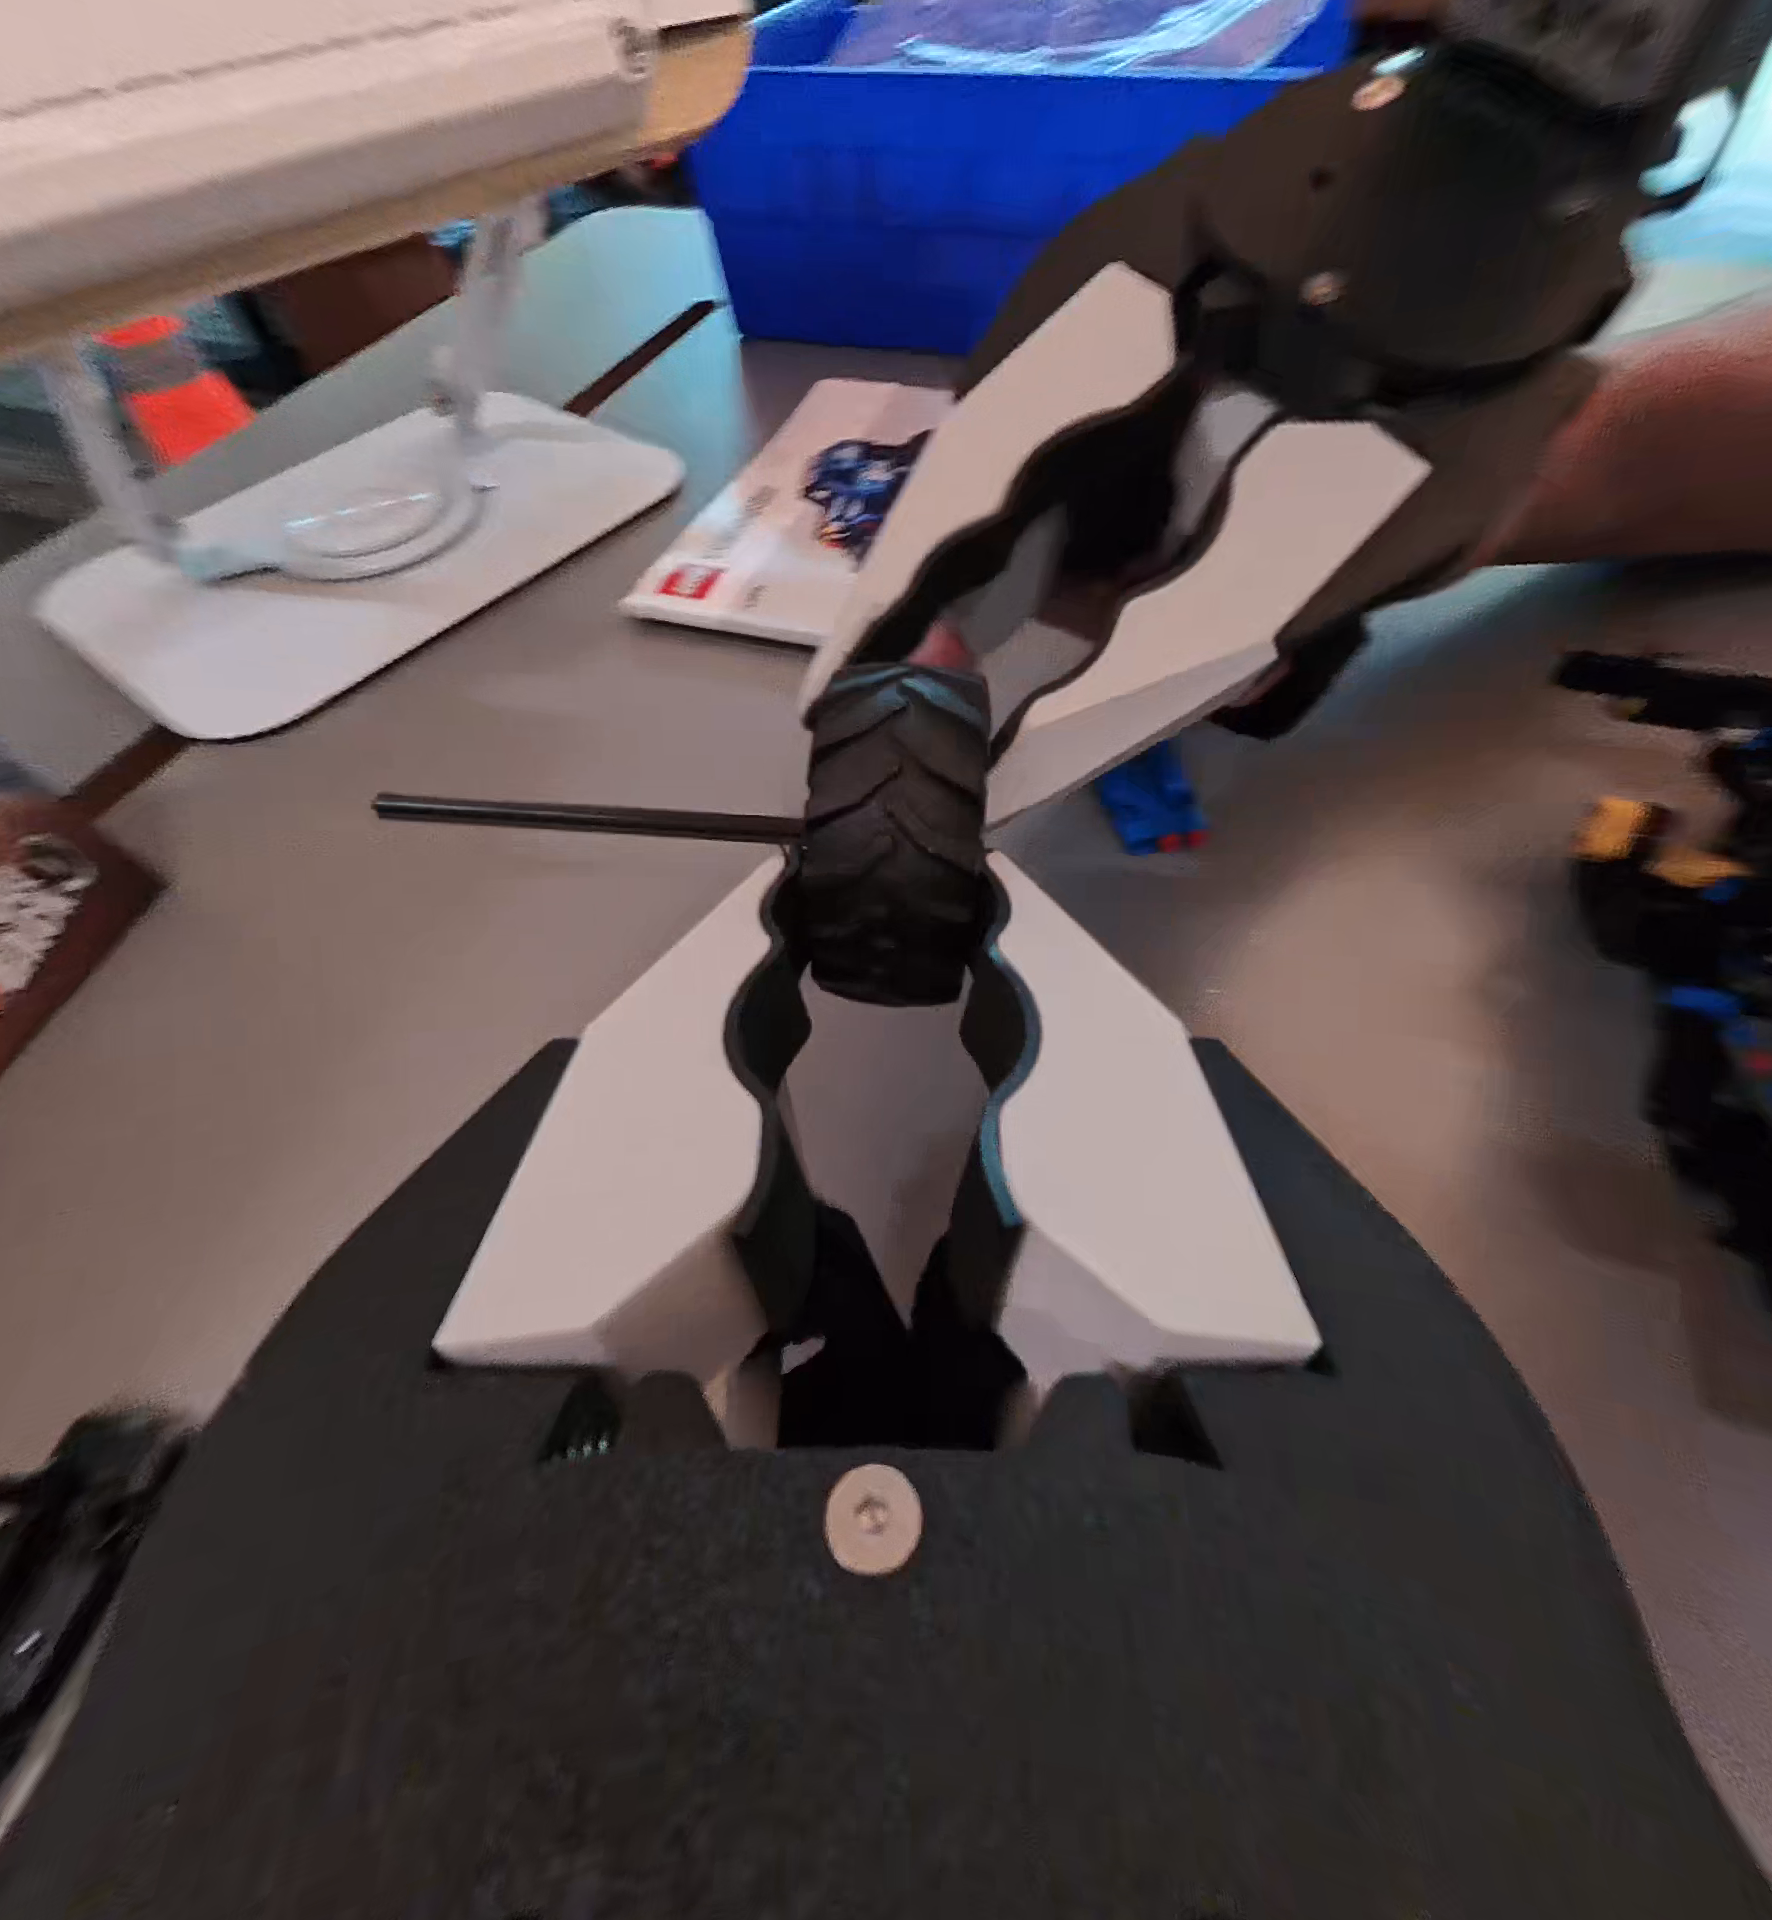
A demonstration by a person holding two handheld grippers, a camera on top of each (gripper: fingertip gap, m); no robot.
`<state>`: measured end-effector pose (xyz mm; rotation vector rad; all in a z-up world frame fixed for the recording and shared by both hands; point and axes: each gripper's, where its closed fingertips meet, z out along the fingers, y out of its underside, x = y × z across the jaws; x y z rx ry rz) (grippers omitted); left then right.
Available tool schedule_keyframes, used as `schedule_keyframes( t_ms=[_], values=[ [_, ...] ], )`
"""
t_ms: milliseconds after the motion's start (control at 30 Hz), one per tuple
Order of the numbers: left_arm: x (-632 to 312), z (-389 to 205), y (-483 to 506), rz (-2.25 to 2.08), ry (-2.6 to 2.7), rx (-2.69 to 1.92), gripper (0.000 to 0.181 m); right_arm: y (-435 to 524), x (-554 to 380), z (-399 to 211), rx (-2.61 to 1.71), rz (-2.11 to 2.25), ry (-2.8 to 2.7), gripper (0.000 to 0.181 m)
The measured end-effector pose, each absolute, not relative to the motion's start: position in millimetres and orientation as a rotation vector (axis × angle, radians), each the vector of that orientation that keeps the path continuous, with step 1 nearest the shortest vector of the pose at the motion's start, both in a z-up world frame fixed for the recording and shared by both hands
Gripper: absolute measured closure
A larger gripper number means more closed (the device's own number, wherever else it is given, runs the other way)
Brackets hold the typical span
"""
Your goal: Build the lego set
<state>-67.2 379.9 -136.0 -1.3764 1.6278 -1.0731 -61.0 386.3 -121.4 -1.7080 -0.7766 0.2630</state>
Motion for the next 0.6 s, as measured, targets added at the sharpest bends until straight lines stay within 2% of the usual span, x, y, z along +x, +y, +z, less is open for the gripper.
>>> schedule_keyframes(
  t_ms=[100, 167, 600],
  values=[
    [-73, -124, 361, -1.307, 1.678, -1.298, 0.155, 368, -77, -106, -1.549, 0.467, -0.845, 0.153],
    [-73, -125, 361, -1.266, 1.688, -1.275, 0.156, 369, -78, -109, -1.619, 0.509, -0.824, 0.154],
    [-66, -129, 376, -0.868, 1.517, -1.357, 0.158, 380, -67, -114, -1.685, 0.115, -0.734, 0.158]
  ],
)
